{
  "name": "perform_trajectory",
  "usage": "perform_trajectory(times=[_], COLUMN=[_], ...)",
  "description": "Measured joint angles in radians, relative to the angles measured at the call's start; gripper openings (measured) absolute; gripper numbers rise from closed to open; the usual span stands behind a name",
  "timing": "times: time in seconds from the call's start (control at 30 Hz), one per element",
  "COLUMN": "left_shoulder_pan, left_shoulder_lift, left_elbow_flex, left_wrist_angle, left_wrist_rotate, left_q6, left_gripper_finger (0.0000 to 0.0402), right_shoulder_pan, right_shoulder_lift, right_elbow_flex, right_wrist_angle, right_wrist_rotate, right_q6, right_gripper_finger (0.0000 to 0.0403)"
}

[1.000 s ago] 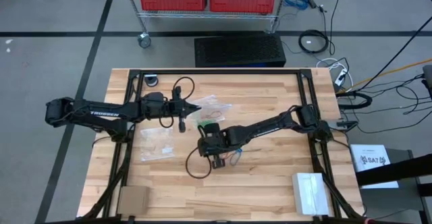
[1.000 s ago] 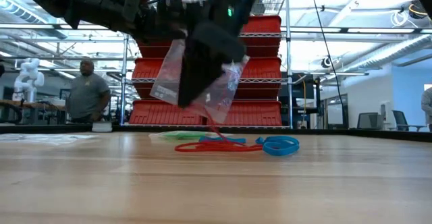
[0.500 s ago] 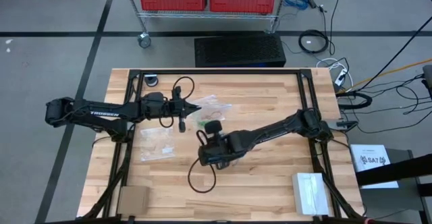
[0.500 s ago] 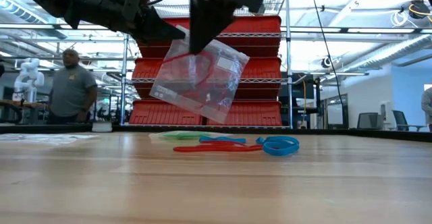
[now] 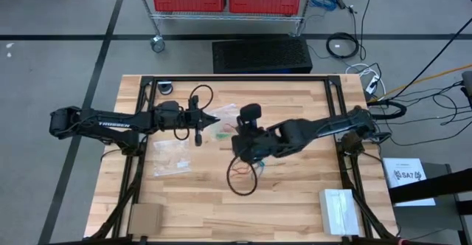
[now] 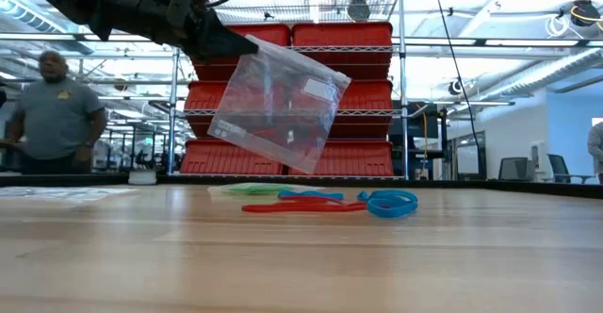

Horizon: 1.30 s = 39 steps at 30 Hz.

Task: Sort rubber bands
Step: Put the top red rubber band into the bottom right transparent zip bag

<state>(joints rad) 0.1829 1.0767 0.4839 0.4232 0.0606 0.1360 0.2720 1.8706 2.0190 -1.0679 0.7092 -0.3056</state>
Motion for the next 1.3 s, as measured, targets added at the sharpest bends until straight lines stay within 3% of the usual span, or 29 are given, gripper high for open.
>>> perform_trajectory(times=[0.37, 0.7, 1.3], left_shoulder_pan=[0.0, 0.0, -0.001], left_shoulder_lift=[0.0, 0.0, 0.0], left_elbow_flex=[0.0, 0.0, 0.0], left_wrist_angle=[0.0, 0.001, 0.002], left_wrist_rotate=[0.119, 0.123, 0.123], left_q6=[0.0, 0.0, 0.0], left_gripper_finger=[0.0002, 0.0002, 0.0002], right_shoulder_pan=[-0.065, -0.095, -0.105], right_shoulder_lift=[0.011, 0.017, 0.017], right_elbow_flex=[-0.001, -0.001, -0.001], right_wrist_angle=[0.081, 0.099, 0.087], right_wrist_rotate=[-0.009, -0.088, -0.076], right_q6=[-0.159, -0.169, -0.151], right_gripper_finger=[0.0, 0.0, 0.0])
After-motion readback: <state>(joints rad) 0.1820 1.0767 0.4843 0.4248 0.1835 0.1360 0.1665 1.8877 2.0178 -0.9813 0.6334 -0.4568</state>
